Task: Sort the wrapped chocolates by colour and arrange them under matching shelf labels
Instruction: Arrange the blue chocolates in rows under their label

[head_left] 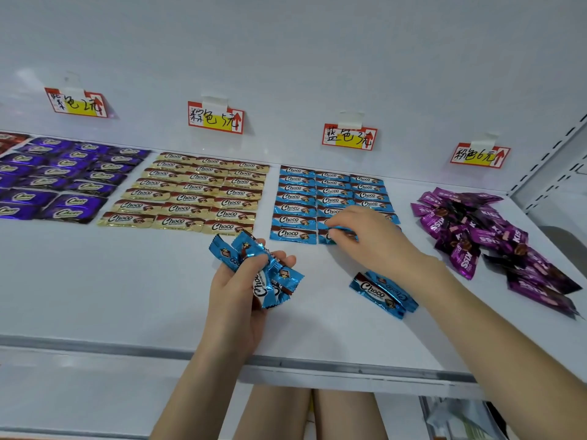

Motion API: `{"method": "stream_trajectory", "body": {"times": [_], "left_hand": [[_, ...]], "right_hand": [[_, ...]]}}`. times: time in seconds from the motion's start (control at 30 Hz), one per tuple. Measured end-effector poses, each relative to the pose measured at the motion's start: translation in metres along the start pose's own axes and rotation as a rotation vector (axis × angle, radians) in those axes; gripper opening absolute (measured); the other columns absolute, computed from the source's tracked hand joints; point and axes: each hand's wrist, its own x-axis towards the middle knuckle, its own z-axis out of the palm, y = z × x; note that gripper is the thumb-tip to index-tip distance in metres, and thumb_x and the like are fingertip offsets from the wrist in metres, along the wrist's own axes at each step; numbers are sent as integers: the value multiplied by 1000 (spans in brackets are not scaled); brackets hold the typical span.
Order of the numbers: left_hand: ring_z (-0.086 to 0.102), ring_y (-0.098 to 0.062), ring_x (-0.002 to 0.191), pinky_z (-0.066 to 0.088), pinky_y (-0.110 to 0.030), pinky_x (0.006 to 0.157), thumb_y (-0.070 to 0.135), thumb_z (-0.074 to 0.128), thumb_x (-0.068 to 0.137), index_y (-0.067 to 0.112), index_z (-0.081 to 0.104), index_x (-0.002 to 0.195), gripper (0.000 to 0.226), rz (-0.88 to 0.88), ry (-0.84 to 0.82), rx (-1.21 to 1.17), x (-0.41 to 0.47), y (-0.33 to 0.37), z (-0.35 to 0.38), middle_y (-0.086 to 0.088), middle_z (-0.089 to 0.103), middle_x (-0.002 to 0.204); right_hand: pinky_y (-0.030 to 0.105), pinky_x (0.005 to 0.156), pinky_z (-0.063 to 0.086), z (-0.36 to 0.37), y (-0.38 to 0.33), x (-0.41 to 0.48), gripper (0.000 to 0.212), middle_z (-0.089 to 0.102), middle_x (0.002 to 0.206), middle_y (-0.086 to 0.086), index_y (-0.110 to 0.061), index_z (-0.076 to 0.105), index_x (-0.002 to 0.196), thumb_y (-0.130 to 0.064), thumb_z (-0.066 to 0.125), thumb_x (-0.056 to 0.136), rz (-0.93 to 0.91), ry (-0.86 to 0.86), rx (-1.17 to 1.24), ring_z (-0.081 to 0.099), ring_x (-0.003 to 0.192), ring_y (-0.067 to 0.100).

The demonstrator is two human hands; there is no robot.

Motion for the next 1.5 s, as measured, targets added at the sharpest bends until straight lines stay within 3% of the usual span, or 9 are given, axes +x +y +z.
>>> {"method": "stream_trajectory", "body": {"times": [0.2, 0.67, 0.73, 0.83, 1.0, 1.13, 1.23, 1.37, 1.5], "left_hand": [[72, -18, 70, 58, -30, 53, 7, 51, 92, 17, 53, 109, 20, -2, 6, 16, 0, 0, 1, -4, 74, 74], [72, -17, 80, 59, -36, 62, 14, 64, 78, 18, 54, 102, 26, 66, -45, 125, -3, -3, 4, 0, 74, 79], [72, -14, 77, 58, -31, 55, 20, 66, 66, 16, 55, 100, 36, 74, -56, 97, -6, -2, 9, 1, 73, 75], [70, -9, 68, 55, -27, 50, 19, 64, 77, 15, 58, 98, 23, 71, -74, 58, -10, -5, 16, 2, 71, 68], [71, -18, 86, 57, -30, 60, 28, 65, 67, 15, 60, 116, 51, 89, -187, 66, -24, -14, 31, -3, 73, 99], [70, -22, 93, 58, -31, 64, 32, 61, 72, 18, 58, 119, 50, 55, -269, 44, -33, -19, 41, -6, 71, 107], [71, -21, 87, 59, -34, 63, 24, 58, 81, 19, 61, 111, 30, 16, -320, 86, -34, -20, 40, -6, 73, 101], [72, -22, 79, 59, -32, 63, -2, 53, 89, 18, 62, 99, 24, 73, -351, 347, -35, -22, 35, -6, 74, 88], [71, -21, 85, 58, -31, 69, 5, 60, 86, 19, 62, 104, 23, 144, -364, 461, -32, -26, 38, -4, 74, 95]], "right_hand": [[36, 87, 46, 0, 12, -15, 25, 59, 109, -1, -19, 64, 108, -27, 44, 95, 3, -57, -36, 50, 103, 14], [28, 88, 44, 0, 8, -18, 27, 57, 114, -2, -19, 62, 113, -28, 44, 96, 8, -24, -15, 48, 106, 12], [19, 84, 42, -6, 1, -21, 23, 59, 110, -4, -19, 63, 110, -26, 47, 95, 34, 35, 86, 51, 102, 8], [5, 70, 39, -19, -19, -36, 8, 62, 89, -16, -29, 63, 90, -23, 57, 89, 41, 160, 427, 54, 86, -5], [7, 61, 40, -30, -52, -65, 8, 64, 72, -14, -26, 65, 79, -22, 71, 77, -76, 222, 650, 57, 70, -2], [7, 59, 38, -30, -52, -73, 16, 60, 69, -11, -27, 62, 80, -19, 75, 75, -31, 202, 661, 56, 68, 0], [6, 60, 38, -35, -45, -76, 23, 58, 75, -15, -29, 61, 86, -12, 73, 76, 26, 215, 657, 54, 70, -3], [10, 75, 42, -49, -37, -80, 60, 43, 110, -31, -54, 37, 108, -12, 68, 78, -44, 50, 567, 46, 97, -10], [14, 78, 48, -56, -25, -77, 51, 51, 108, -29, -42, 50, 107, -4, 67, 77, -66, -2, 622, 51, 103, -11]]}}
